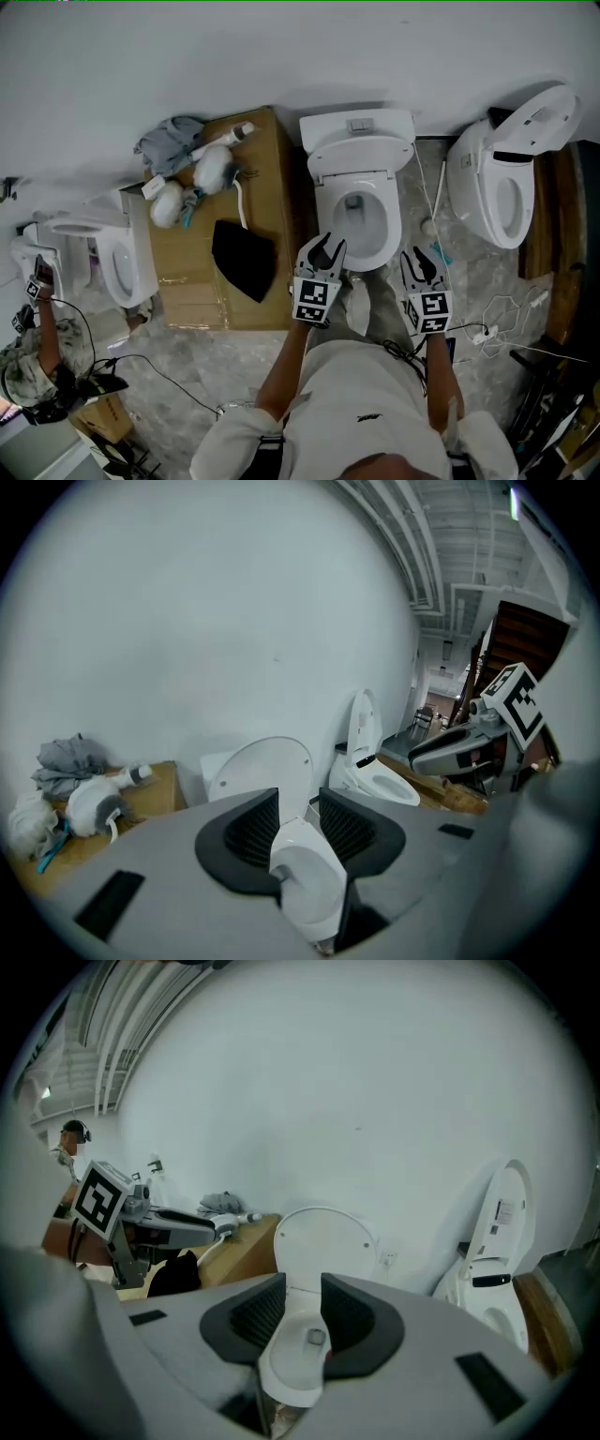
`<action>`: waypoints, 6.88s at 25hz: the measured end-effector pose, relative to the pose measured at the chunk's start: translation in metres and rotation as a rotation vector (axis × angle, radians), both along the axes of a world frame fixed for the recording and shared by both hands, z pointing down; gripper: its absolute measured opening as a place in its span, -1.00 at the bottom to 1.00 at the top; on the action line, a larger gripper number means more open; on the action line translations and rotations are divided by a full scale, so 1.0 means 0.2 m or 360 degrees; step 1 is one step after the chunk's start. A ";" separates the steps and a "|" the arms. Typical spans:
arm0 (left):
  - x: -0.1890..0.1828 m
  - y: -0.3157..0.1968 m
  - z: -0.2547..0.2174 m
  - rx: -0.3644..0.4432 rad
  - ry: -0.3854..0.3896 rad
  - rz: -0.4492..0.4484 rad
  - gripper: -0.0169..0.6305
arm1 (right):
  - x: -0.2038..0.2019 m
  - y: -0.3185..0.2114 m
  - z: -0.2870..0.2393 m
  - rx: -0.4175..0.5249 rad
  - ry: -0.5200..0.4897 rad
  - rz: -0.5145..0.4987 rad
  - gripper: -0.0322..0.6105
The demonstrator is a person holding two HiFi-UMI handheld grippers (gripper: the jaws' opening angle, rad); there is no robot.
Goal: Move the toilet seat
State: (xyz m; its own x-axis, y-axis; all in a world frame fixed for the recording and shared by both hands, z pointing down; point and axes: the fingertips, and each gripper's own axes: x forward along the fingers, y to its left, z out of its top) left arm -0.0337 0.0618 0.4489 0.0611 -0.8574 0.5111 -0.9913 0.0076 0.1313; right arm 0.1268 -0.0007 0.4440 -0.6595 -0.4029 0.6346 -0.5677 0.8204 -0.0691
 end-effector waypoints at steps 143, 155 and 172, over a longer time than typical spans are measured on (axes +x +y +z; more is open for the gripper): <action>0.27 0.46 2.36 -0.0992 0.0555 -0.0553 0.07 | 0.46 0.16 2.37 -0.1050 0.0432 0.0461 0.16; 0.26 0.45 2.23 -0.0953 0.0549 -0.0540 0.07 | 0.46 0.15 2.24 -0.1045 0.0400 0.0443 0.16; 0.24 0.42 2.03 -0.0868 0.0583 -0.0568 0.07 | 0.42 0.10 2.02 -0.1038 0.0244 0.0538 0.15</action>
